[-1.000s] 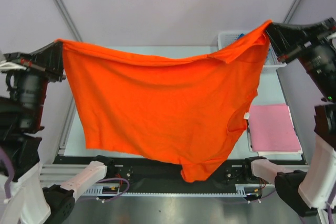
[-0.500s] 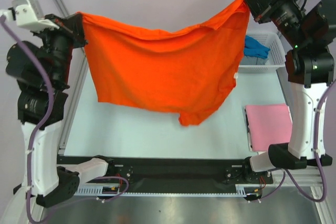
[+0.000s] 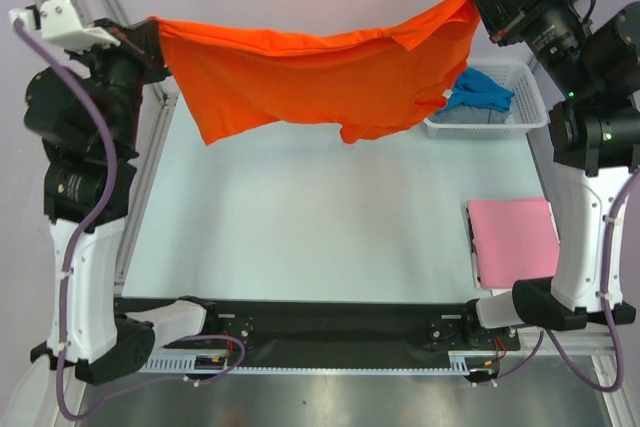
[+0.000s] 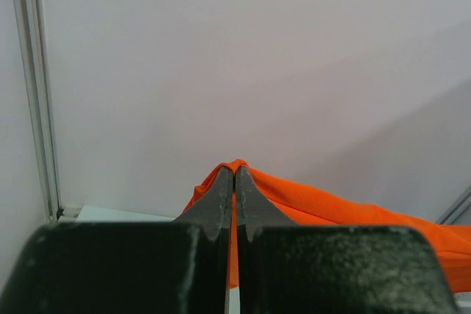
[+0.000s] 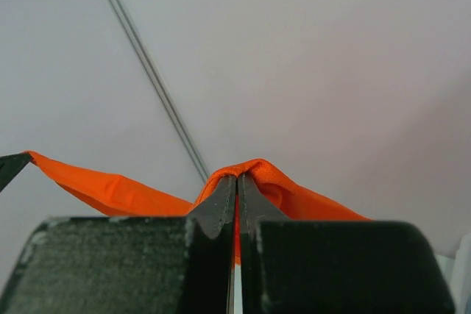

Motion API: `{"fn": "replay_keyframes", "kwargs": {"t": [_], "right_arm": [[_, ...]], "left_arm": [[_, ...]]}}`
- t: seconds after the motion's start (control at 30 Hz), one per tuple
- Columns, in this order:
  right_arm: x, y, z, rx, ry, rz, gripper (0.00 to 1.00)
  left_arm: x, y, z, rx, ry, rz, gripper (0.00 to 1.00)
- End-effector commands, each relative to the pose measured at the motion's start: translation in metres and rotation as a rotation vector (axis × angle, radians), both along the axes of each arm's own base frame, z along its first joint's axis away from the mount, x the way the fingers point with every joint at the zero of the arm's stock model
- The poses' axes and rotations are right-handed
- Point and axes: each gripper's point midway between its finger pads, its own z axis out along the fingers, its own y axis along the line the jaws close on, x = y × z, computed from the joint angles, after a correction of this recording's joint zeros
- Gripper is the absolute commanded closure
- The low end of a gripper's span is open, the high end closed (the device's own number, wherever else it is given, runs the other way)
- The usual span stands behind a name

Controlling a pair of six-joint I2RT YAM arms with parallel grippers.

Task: Fold and stack the t-shirts
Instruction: Flatten the tshirt out

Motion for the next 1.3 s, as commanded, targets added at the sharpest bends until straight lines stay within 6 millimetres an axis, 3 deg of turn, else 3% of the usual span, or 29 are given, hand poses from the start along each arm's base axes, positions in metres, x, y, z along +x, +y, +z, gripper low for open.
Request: {"fn": "replay_keyframes", "kwargs": {"t": [0.0, 0.07, 0.2, 0.27, 0.4, 0.5, 0.63, 0.67, 0.77, 0.8, 0.97, 1.03, 1.07, 1.17, 1.2, 1.27], "right_arm": [[-0.055, -0.004, 0.031, 0.024, -0.117, 0.015, 1.00], [-0.080, -0.006, 0.035, 0.029, -0.139, 0.019, 1.00], [-0.110, -0.007, 0.029, 0.031, -0.122, 0.035, 1.00], [-0.127, -0.008, 0.028, 0.033, -0.121, 0.042, 1.00], [-0.137, -0.006, 0.020, 0.047, -0.091, 0.062, 1.00], [-0.124, -0.005, 0.006, 0.066, -0.044, 0.066, 1.00], [-0.094, -0.002, -0.023, 0.066, 0.034, 0.063, 1.00], [-0.080, 0.000, -0.037, 0.068, 0.069, 0.065, 1.00], [-0.058, 0.002, -0.056, 0.073, 0.096, 0.066, 1.00], [-0.044, 0.003, -0.076, 0.069, 0.139, 0.059, 1.00], [0.016, 0.007, -0.137, 0.053, 0.248, 0.035, 1.00], [0.038, 0.009, -0.163, 0.037, 0.296, 0.029, 1.00], [0.058, 0.011, -0.177, 0.033, 0.317, 0.029, 1.00], [0.091, 0.016, -0.198, 0.016, 0.333, 0.036, 1.00], [0.111, 0.019, -0.219, 0.009, 0.378, 0.044, 1.00], [0.133, 0.024, -0.227, 0.004, 0.379, 0.055, 1.00]], "left_arm": [[-0.045, 0.015, 0.020, -0.001, -0.081, 0.011, 1.00], [-0.057, 0.018, 0.015, 0.000, -0.075, 0.012, 1.00], [-0.097, 0.029, 0.016, -0.014, -0.104, 0.012, 1.00], [-0.106, 0.031, 0.015, -0.016, -0.106, 0.011, 1.00], [-0.120, 0.035, 0.016, -0.022, -0.118, 0.016, 1.00], [-0.108, 0.032, 0.005, -0.009, -0.083, 0.017, 1.00], [-0.078, 0.020, -0.025, 0.013, -0.002, -0.010, 1.00], [-0.063, 0.015, -0.043, 0.024, 0.045, -0.010, 1.00], [-0.041, 0.011, -0.072, 0.050, 0.106, -0.002, 1.00], [-0.027, 0.008, -0.098, 0.072, 0.161, 0.000, 1.00], [0.026, -0.001, -0.185, 0.096, 0.308, -0.030, 1.00], [0.051, 0.008, -0.210, 0.073, 0.354, -0.013, 1.00], [0.062, 0.010, -0.232, 0.070, 0.395, -0.012, 1.00], [0.096, 0.020, -0.264, 0.062, 0.453, 0.005, 1.00], [0.106, 0.026, -0.272, 0.057, 0.466, 0.013, 1.00], [0.132, 0.031, -0.298, 0.053, 0.521, 0.018, 1.00]]}}
